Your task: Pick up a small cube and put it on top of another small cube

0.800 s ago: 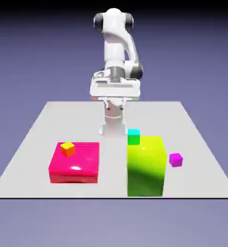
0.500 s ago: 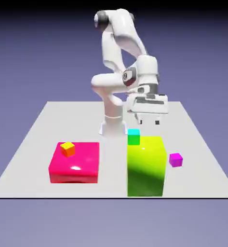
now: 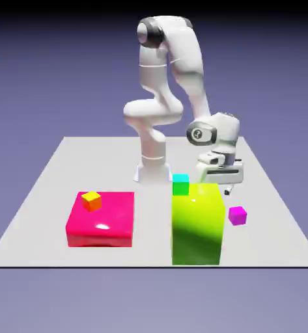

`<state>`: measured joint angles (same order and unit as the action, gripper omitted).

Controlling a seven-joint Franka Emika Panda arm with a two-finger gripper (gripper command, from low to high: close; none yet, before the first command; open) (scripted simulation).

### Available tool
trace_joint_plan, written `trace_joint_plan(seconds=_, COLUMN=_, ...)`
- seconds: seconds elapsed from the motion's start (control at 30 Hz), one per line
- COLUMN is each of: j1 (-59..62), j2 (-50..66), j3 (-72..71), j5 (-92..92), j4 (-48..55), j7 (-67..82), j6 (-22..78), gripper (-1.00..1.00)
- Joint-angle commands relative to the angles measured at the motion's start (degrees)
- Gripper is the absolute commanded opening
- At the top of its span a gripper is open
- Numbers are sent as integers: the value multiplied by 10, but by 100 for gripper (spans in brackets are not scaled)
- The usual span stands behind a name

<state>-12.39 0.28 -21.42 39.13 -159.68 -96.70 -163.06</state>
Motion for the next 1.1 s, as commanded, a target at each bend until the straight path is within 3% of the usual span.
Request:
trace_joint_plan(seconds=0.0, j1=7, j2=11, j3=4, j5=-5, j4=-2, j7=-25, j6=-13, gripper=0)
trace_joint_plan(seconds=0.17, j1=53, j2=45, j3=32, j5=-46, j4=-12, j7=-109, j6=-76, gripper=0)
trace_joint_plan(seconds=0.67, j1=-198, j2=214, j3=328, j5=228, j4=76, j7=-357, j6=-179, gripper=0)
trace_joint_plan(seconds=0.7, j1=-198, j2=214, j3=328, j5=228, j4=76, j7=-357, j6=-179, gripper=-100)
trace_joint_plan(seconds=1.07, j1=-23, j2=96, j3=121, j5=36, j4=14, j7=-184, j6=-107, gripper=-100)
